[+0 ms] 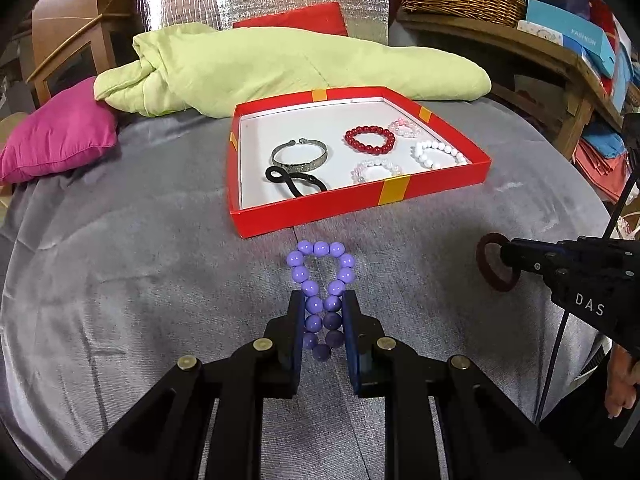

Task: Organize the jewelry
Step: 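Lift the purple bracelet with the left tool while the right tool holds the dark red band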

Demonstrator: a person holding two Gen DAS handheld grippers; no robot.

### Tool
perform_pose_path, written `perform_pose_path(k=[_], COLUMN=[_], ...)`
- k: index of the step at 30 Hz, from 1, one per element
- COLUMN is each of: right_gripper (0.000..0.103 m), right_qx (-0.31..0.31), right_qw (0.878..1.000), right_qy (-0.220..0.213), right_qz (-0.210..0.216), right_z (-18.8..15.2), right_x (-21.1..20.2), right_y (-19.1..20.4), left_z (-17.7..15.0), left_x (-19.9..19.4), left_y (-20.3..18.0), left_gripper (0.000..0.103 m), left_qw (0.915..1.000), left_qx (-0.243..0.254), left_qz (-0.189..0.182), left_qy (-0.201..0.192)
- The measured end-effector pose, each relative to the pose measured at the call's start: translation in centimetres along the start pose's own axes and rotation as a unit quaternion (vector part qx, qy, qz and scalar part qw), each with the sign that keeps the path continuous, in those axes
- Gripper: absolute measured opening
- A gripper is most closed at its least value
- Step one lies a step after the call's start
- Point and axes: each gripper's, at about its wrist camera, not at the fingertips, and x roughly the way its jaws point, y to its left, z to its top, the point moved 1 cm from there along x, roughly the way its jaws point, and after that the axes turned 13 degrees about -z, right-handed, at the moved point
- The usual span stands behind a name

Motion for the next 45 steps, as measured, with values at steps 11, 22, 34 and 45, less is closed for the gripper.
perform_pose_path(k=[11, 22, 34, 45], right_gripper=[0.007, 0.007, 0.007, 0.009], right_qx=[0.018, 0.025, 0.025, 0.016], right_qw=[1.0, 1.0, 1.0, 0.999], right_qy=[-0.015, -0.012, 0.015, 0.03], right_qz=[-0.005, -0.003, -0.01, -0.02], right_z=[0.3, 0.4, 0.0, -0.3], right_x=[-0.5, -0.3, 0.8, 1.4], right_y=[-0.6, -0.7, -0.7, -0.6], left_z=[-0.1, 0.1, 0.2, -1.3], left_x=[-0.8, -1.4, -1.3, 1.6], left_y=[0.1, 0.1, 0.5, 3.5], left_gripper=[0.02, 0.02, 0.02, 0.02], left_qw=[0.9999, 0.9996, 0.9995, 0.9938], left_qx=[-0.004, -0.007, -0.019, -0.1], left_qz=[0.002, 0.0, 0.008, -0.023], left_qy=[-0.015, -0.026, -0.023, 0.042])
